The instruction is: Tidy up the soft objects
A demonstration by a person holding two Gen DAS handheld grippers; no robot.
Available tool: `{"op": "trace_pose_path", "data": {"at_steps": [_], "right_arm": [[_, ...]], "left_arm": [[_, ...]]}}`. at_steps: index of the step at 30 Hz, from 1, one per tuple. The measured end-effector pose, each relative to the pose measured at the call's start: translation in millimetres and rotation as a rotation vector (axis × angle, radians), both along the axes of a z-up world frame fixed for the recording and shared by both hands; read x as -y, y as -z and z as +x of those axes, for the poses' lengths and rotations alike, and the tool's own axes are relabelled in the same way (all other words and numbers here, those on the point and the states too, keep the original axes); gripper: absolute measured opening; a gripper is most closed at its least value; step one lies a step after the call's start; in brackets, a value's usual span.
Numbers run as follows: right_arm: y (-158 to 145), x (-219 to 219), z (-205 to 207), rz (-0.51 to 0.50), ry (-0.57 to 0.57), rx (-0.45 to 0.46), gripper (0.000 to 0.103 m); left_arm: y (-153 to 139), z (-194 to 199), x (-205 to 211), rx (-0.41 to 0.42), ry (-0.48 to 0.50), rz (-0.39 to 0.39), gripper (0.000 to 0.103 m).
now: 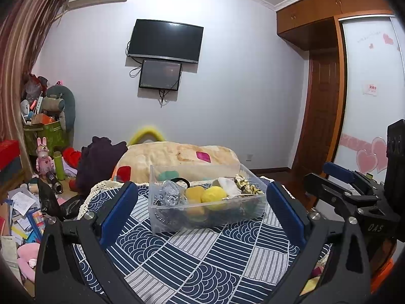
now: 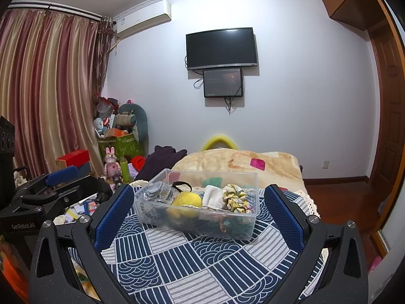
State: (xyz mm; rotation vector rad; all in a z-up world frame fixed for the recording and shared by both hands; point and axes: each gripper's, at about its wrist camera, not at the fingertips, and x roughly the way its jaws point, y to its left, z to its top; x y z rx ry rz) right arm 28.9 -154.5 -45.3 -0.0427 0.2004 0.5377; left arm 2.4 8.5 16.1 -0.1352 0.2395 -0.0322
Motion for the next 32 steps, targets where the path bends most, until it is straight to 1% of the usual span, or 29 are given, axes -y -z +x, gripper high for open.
{"op": "trace_pose_path", "data": {"at_steps": [15,28,32], "right_arm": [[0,0,0,-0.001,-0.002,-0.002,0.103],[1,-3,-2,-0.002,-0.004,-0.006,0.103],[1,-3,-3,-0.002,-0.002,-0.008,0.103]], "left_arm": [[2,1,1,-0.004,-0.019,0.010,0.103],[0,-2,10,0.006,0.003,0.040,0.103],[0,-2,8,-0.002,0.006,0.024,0.103]]}}
